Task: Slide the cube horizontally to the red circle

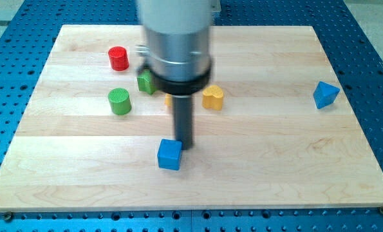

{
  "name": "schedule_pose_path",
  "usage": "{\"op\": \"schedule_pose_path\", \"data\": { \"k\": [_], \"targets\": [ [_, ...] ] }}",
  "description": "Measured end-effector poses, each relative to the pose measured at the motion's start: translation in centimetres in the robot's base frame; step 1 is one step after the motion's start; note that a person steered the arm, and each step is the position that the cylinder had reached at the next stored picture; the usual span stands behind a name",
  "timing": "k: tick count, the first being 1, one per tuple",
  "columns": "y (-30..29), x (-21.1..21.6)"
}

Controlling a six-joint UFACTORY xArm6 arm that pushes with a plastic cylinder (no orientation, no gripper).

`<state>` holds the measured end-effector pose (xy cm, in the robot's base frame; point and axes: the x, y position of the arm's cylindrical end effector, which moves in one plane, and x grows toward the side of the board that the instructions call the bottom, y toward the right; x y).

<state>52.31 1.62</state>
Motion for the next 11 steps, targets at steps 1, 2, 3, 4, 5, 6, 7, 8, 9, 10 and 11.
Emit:
{"op": "schedule_pose_path", "data": {
  "k": [1, 2, 3, 4, 5, 6, 7, 8, 9, 10, 11],
  "targets": [
    [3.4, 4.3],
    [-7.4, 5.3],
    [-12.4, 4.1],
    [-0.6, 6.2],
    [-0.5, 2.4],
    [-12.8, 1.5],
    [-13.8, 1.3],
    [-14.2, 2.4],
    [-23.0, -0.9],
    [-25.4, -5.2],
    [-25.9, 0.7]
  ]
}}
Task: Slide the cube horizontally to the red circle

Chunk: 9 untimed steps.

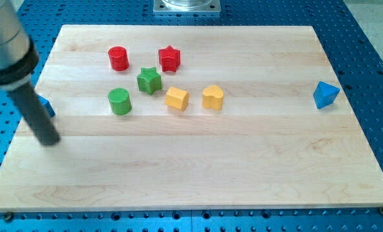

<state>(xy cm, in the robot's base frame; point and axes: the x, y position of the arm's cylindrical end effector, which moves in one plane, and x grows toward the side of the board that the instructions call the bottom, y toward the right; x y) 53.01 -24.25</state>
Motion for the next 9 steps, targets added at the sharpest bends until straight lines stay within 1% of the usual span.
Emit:
{"op": "schedule_pose_path", "data": {
  "k": [1, 2, 3, 4, 5, 6, 7, 8, 9],
  "targets": [
    [-5.4, -1.5],
    [-4.6, -7.0],
    [-2.9, -9.4],
    [-1.8, -7.5],
    [-1.3, -4.1],
    [1.2, -7.1],
    [1.7, -11.1],
    [-0.6, -13.6],
    [-0.7, -13.6]
  ]
}}
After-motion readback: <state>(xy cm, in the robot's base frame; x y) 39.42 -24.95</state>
